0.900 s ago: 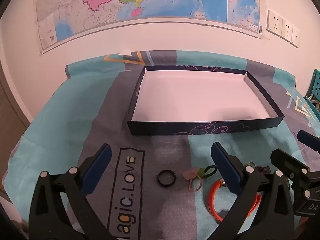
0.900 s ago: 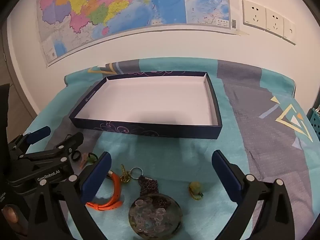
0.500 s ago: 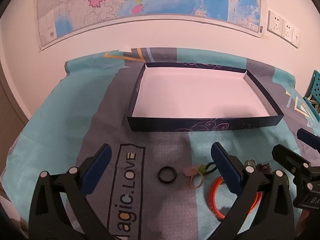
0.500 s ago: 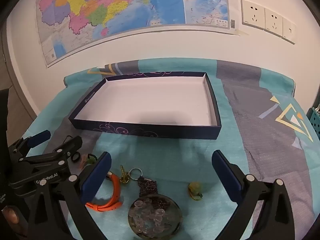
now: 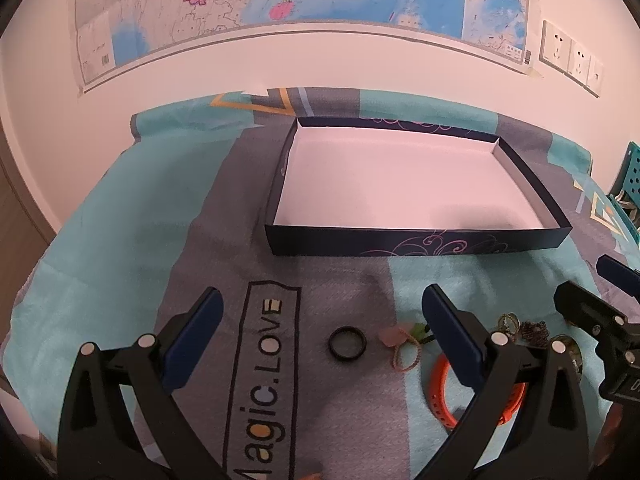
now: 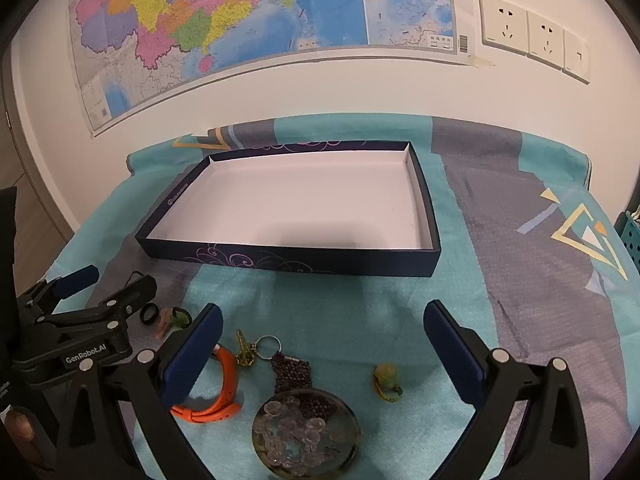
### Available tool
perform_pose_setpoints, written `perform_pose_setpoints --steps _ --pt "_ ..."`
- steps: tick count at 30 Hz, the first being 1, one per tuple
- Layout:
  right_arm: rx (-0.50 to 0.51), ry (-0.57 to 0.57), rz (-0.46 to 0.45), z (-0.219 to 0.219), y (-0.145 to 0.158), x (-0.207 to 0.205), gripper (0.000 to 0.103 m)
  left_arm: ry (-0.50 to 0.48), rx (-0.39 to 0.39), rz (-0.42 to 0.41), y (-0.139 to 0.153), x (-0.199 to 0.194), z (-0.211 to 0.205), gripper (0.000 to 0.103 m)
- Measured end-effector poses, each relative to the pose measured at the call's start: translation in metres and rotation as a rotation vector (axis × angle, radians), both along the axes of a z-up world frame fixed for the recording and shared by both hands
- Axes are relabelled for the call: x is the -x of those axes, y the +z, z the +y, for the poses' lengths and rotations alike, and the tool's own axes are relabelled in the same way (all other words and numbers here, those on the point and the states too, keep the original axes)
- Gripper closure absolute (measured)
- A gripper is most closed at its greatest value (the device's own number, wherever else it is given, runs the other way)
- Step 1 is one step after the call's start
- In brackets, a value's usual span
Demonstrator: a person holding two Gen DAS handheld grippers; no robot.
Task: Organize jewelry
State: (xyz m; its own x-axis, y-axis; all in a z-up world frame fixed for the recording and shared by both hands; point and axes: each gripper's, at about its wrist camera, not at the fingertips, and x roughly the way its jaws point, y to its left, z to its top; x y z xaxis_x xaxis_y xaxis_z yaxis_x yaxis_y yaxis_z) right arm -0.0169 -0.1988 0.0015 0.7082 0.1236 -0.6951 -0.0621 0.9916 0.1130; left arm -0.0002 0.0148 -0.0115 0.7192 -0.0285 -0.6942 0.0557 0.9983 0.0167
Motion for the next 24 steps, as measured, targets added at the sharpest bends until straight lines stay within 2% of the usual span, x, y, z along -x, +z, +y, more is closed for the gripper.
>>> perform_pose_setpoints --steps 24 --pt "-0.014 0.001 0.005 0.0012 -0.0031 0.0005 0.006 -0.004 -0.006 -0.003 0.0035 0.0004 -0.0012 0.005"
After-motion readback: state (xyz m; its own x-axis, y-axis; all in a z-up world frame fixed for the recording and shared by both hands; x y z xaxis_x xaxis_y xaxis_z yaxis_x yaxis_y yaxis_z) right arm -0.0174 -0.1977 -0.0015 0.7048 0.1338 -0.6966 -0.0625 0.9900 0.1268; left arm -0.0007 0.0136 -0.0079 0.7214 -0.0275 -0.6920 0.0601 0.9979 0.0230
